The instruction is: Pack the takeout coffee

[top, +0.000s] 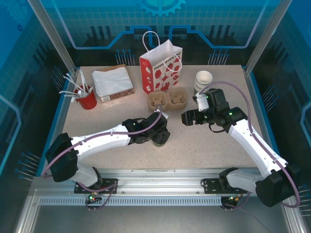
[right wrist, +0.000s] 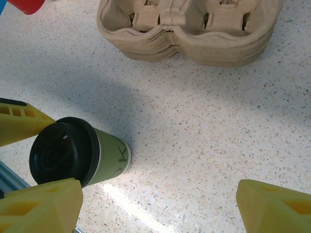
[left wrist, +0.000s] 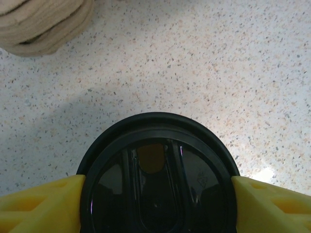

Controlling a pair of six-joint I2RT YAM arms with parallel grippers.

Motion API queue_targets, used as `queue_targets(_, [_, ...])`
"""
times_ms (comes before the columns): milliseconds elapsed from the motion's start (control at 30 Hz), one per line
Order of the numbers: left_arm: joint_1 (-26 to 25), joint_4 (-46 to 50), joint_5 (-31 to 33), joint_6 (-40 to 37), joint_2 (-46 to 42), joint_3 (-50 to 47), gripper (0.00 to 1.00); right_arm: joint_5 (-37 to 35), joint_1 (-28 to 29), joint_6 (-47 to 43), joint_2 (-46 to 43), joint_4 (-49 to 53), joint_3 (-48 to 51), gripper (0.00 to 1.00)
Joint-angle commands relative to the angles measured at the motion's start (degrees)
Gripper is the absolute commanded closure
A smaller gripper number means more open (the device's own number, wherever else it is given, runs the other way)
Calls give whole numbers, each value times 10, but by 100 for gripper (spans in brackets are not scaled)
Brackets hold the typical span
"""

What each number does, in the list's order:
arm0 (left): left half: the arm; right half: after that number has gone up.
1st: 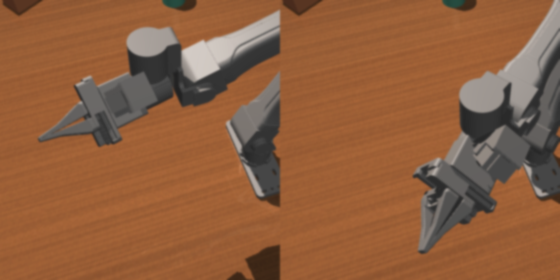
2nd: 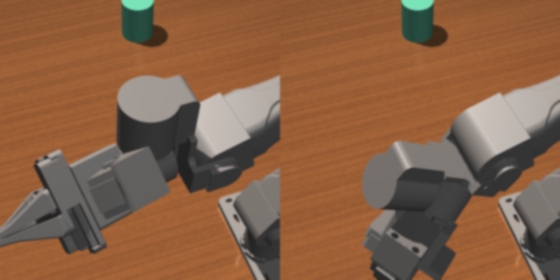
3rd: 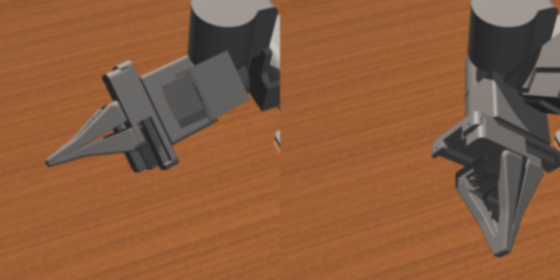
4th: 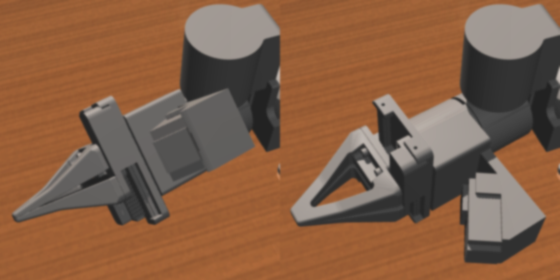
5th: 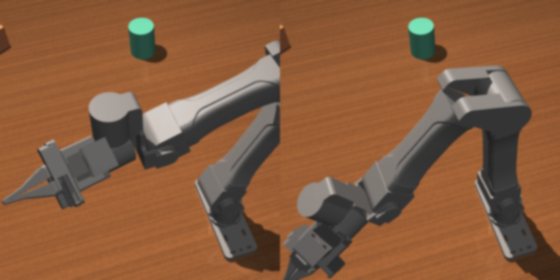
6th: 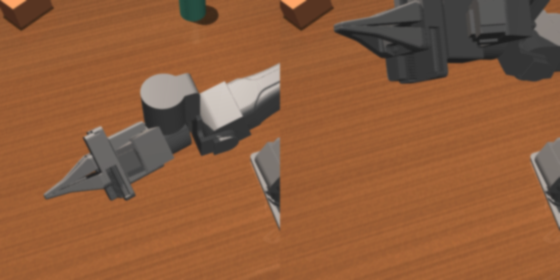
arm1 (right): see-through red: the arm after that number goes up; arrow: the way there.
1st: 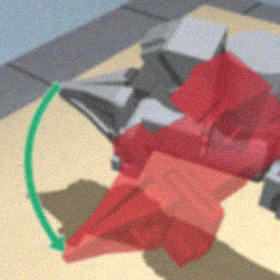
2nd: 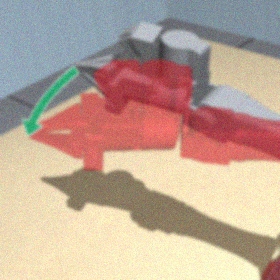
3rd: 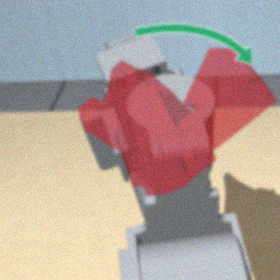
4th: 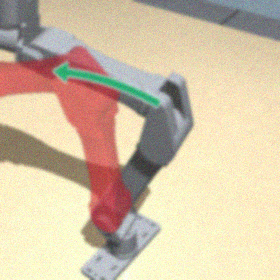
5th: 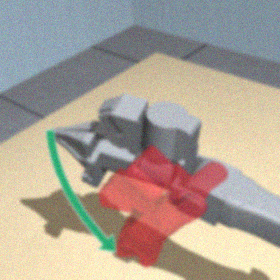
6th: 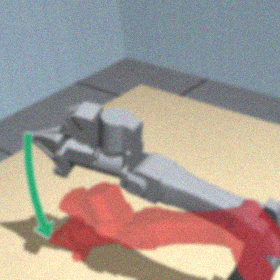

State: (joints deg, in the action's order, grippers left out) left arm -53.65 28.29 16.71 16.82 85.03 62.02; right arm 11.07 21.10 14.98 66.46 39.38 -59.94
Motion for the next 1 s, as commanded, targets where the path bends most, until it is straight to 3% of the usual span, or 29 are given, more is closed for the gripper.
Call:
queue_targets(0, [-1,16,-3,12,6,31,23,3,9,4,-8,1,-6,16])
queue_targets(400, [-1,19,-8,10,8,32,21,-2,11,3,-11,5,-4,16])
queue_targets(600, [3,13,-8,11,-55,32,18,-15,34,-35,-25,11,-7,16])
queue_targets(767, [78,15,-38,48,-157,-12,16,-43,118,-74,-19,-16,-1,14])
queue_targets(900, [174,29,-91,80,-226,-49,15,-95,207,-125,38,-18,-22,12])
queue_targets(967, [213,31,-111,89,-249,-64,14,-127,238,-147,76,-8,-43,6])
